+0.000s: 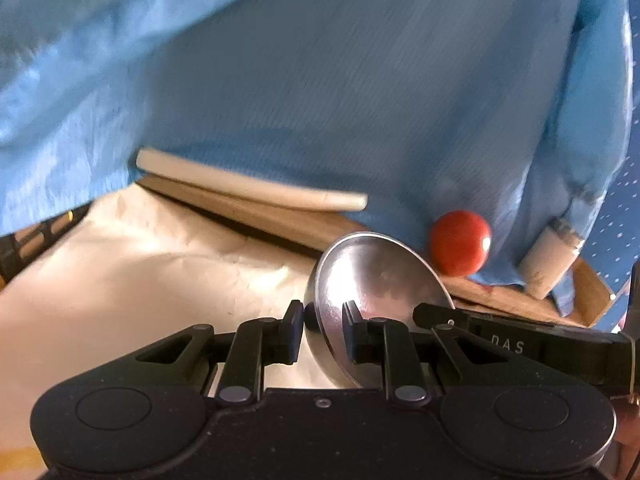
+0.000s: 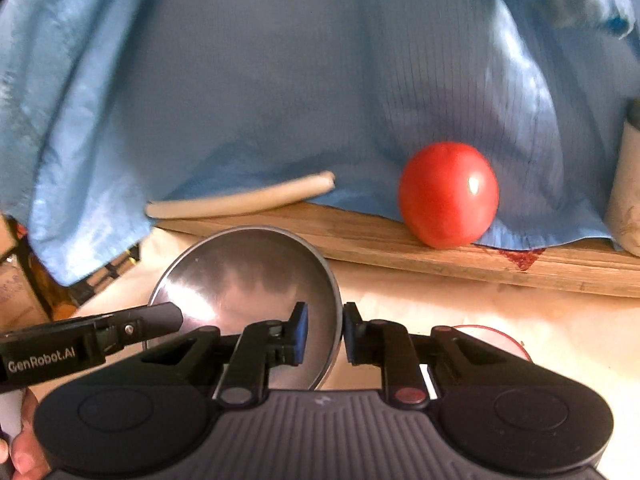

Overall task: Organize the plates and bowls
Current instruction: 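Lift the steel bowl with both grippers and carry it beside the plate stack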

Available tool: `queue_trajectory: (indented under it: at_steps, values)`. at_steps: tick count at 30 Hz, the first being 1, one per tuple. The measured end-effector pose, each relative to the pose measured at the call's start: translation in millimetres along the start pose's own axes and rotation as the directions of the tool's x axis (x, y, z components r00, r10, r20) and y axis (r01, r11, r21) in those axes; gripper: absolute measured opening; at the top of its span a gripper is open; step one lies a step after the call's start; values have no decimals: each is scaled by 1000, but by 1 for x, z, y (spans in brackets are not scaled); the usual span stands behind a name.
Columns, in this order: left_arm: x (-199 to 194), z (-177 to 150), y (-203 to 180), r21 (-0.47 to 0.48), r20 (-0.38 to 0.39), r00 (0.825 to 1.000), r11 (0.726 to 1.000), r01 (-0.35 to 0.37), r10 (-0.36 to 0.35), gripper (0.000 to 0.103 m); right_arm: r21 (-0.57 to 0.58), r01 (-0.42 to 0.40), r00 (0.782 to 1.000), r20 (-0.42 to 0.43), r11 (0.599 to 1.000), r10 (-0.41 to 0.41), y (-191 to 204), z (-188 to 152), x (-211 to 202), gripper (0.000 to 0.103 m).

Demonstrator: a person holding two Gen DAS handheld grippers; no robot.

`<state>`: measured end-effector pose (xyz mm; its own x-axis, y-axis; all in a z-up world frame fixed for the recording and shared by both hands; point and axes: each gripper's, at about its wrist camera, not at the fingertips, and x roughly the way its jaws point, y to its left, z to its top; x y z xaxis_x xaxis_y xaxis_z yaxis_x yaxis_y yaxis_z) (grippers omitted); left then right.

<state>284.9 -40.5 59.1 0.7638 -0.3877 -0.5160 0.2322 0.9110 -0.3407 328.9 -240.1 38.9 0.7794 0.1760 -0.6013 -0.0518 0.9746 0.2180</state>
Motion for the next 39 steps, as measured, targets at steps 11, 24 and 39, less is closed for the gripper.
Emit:
queue_trajectory:
  at_steps: [11, 24, 39]
  values:
    - [-39, -27, -40, -1, -8, 995, 995, 100, -100, 21, 38, 89, 995, 48, 995, -90, -17, -25, -83, 8]
    - [-56, -93, -109, 44, -98, 963, 965, 258, -253, 21, 140, 238, 970, 16, 961, -242, -66, -101, -177, 9]
    - [-55, -130, -114, 46, -217, 947, 966, 253, -238, 21, 116, 212, 968, -159, 970, -192, -65, -141, -204, 12]
